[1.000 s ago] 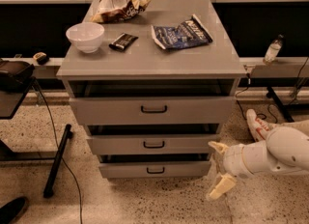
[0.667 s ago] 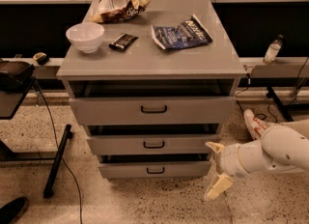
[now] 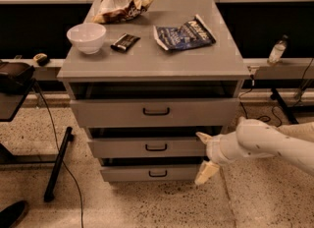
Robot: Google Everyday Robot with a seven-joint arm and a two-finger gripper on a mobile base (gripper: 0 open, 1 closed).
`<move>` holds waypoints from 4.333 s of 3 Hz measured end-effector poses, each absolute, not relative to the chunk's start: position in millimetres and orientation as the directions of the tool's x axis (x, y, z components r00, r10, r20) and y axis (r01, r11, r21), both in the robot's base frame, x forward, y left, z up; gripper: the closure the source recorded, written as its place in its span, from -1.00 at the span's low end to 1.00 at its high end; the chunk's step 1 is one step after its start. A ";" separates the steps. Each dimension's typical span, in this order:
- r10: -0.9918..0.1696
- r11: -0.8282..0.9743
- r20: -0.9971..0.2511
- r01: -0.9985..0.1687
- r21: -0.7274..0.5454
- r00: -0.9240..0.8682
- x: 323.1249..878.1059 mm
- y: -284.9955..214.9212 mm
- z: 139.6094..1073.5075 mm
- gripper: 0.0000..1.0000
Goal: Open middle drawer
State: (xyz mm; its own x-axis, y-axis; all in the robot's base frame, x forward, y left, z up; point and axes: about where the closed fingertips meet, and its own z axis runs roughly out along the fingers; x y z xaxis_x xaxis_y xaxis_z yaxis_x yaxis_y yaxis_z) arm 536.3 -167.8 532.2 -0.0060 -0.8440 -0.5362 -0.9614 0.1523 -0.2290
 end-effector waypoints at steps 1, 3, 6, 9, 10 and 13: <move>-0.859 0.084 -0.510 -0.965 -0.249 0.057 545.7 -147.4 528.2 -1.00; -0.894 0.066 -0.445 -0.968 -0.240 0.049 559.5 -161.4 513.0 -1.00; -0.966 -0.012 -0.250 -0.975 -0.223 0.069 631.1 -227.5 441.5 -1.00; -0.952 -0.067 -0.287 -0.988 -0.140 0.106 614.5 -211.5 412.5 -0.46; -0.952 -0.067 -0.288 -0.988 -0.140 0.106 614.8 -211.5 412.6 -0.93; -0.950 -0.100 -0.285 -0.990 -0.095 0.123 606.0 -208.4 405.7 -1.00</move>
Offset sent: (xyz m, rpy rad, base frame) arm 0.0114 0.0200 -0.0053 -0.0437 -0.0122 0.0685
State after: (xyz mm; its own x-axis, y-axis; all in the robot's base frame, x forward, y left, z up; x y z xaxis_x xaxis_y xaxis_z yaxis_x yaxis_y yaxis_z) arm 606.0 -208.4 405.7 0.1233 -0.9505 -0.2853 -0.9904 -0.0999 -0.0954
